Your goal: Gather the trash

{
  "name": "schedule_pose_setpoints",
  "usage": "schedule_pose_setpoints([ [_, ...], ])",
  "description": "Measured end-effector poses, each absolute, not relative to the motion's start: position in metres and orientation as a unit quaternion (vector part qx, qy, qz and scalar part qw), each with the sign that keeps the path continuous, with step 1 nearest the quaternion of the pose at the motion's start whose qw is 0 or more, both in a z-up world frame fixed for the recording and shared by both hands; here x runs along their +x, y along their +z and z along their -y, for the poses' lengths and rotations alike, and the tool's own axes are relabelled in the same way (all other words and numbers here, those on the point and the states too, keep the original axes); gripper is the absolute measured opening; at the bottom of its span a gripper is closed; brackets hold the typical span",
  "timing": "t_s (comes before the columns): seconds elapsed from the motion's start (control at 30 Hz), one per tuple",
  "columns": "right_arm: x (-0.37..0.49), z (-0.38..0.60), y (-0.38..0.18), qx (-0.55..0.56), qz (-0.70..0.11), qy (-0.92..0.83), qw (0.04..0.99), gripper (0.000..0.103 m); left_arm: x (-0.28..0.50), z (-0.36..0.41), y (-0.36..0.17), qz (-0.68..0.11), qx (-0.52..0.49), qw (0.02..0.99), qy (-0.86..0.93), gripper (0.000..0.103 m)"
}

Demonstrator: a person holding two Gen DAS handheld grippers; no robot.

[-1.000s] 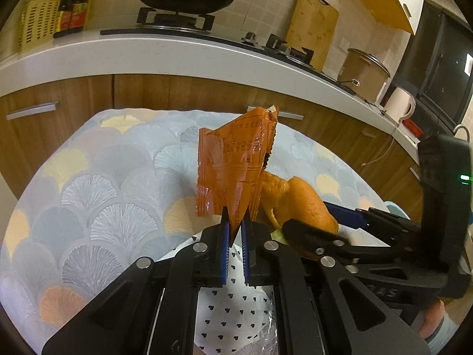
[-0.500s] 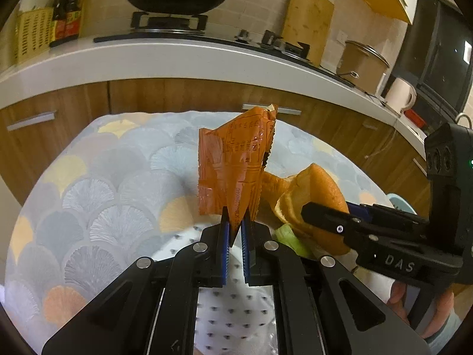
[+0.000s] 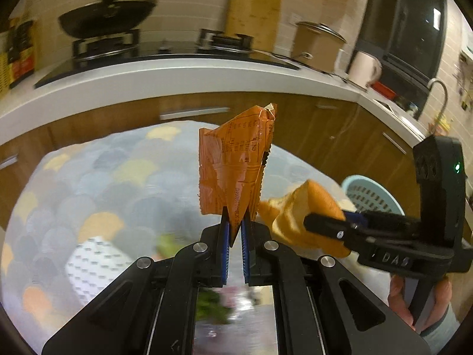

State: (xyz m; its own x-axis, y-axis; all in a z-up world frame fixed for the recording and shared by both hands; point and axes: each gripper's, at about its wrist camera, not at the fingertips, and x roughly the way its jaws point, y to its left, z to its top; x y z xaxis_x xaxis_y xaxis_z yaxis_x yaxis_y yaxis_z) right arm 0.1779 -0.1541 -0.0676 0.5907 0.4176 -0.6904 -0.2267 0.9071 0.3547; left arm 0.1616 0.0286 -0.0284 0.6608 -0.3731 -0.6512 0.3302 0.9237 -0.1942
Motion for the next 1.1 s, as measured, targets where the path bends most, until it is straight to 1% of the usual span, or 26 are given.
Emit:
schedule_pose_setpoints([
  [0.17,0.172,0.177,-0.083,0.119,-0.428,0.160,0.881,0.037,0.160,0.008,-0.037,-0.374,-0.021,0.901,-0.220,0.005],
  [0.23,0.170,0.180,-0.082,0.117,-0.424,0.149,0.886,0.043,0.160,0.014,-0.040,-0.378,-0.018,0.898,-0.225,0.005],
  [0.3,0.167,0.185,-0.078,0.100,-0.414,0.129,0.895,0.058,0.161,0.019,-0.042,-0.381,-0.019,0.895,-0.230,0.005],
  [0.37,0.162,0.189,-0.072,0.089,-0.403,0.124,0.903,0.064,0.162,0.020,-0.042,-0.381,-0.018,0.895,-0.231,0.005],
  [0.53,0.150,0.184,-0.065,0.044,-0.392,0.122,0.911,0.064,0.162,0.023,-0.039,-0.377,-0.023,0.896,-0.234,0.005],
  [0.57,0.150,0.181,-0.066,0.035,-0.393,0.113,0.912,0.063,0.162,0.024,-0.038,-0.377,-0.024,0.896,-0.235,0.005],
  [0.63,0.155,0.179,-0.071,0.029,-0.401,0.111,0.909,0.054,0.161,0.028,-0.038,-0.376,-0.024,0.895,-0.238,0.005],
  [0.7,0.161,0.181,-0.077,0.043,-0.413,0.111,0.903,0.030,0.161,0.033,-0.037,-0.376,-0.019,0.895,-0.241,0.005],
  [0.8,0.165,0.188,-0.081,0.058,-0.421,0.098,0.900,0.020,0.160,0.042,-0.036,-0.376,-0.011,0.893,-0.246,0.005],
  [0.9,0.159,0.195,-0.073,0.086,-0.403,0.117,0.903,0.017,0.158,0.048,-0.035,-0.375,-0.004,0.893,-0.246,0.005],
  [1.1,0.150,0.201,-0.051,0.110,-0.367,0.130,0.915,0.017,0.156,0.051,-0.031,-0.372,-0.001,0.896,-0.242,0.005],
])
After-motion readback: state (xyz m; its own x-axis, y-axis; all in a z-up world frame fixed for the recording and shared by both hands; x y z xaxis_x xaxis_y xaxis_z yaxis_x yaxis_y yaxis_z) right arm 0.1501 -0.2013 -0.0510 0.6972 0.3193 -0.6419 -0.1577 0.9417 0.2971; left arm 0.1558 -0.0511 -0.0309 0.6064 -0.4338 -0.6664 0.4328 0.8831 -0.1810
